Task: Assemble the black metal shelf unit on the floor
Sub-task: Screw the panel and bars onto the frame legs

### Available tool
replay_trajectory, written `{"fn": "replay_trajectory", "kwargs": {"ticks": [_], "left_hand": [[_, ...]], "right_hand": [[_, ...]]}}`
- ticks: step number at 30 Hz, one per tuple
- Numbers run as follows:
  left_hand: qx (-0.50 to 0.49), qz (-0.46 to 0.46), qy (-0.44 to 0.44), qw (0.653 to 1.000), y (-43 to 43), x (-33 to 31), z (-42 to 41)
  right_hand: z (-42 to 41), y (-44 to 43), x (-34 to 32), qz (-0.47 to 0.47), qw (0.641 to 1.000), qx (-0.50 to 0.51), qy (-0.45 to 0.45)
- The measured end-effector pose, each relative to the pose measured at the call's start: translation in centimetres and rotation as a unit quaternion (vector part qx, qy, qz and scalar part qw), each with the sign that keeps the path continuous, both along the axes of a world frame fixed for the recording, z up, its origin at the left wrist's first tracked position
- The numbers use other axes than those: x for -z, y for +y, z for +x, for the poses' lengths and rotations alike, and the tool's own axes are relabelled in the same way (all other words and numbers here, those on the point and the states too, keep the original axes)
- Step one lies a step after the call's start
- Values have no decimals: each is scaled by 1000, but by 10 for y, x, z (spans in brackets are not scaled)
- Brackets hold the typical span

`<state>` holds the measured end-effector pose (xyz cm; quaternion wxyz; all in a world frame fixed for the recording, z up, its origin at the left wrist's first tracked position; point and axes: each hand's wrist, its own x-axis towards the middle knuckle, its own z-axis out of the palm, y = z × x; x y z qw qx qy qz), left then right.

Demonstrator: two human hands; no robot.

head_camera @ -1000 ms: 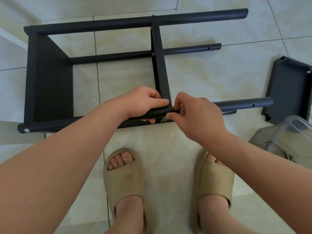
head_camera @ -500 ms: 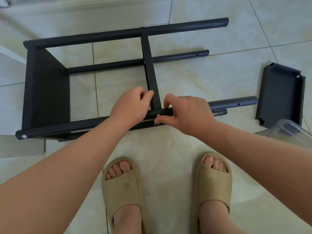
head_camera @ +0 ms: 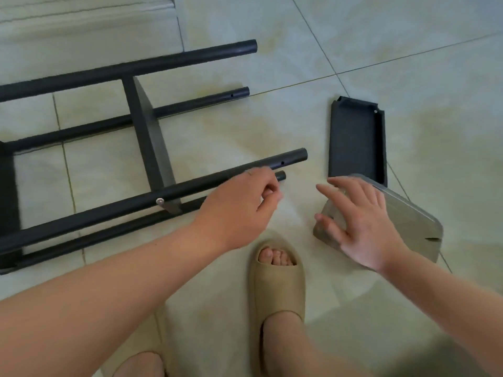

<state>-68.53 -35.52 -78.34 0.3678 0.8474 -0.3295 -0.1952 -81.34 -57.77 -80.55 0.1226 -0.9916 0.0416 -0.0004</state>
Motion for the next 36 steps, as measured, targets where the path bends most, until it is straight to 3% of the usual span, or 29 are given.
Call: {"fn": "replay_trajectory", "kwargs": {"ticks": [4,10,13,17,22,31,36], "left_hand": [[81,109,138,981,-44,17,-19],[126,227,202,945,-88,36,-20],[120,230,246,934,-108,44,-27],[72,192,320,925,-123,59,-43],[29,146,328,933,-126,67,-45],[21,147,330,932,-122,62,-41],[24,149,322,935,-118,58,-40]], "right_hand": [[-32,-38,16,24,997,74,24],[-37,-78,52,101,970,134,176],[-33,-88,70,105,954,134,248],[-31,-99,89,85,942,204,253],[-27,-100,105,56,942,230,237],[-15,-95,118,-8,938,240,249],[-17,-91,101,22,941,237,242]]}}
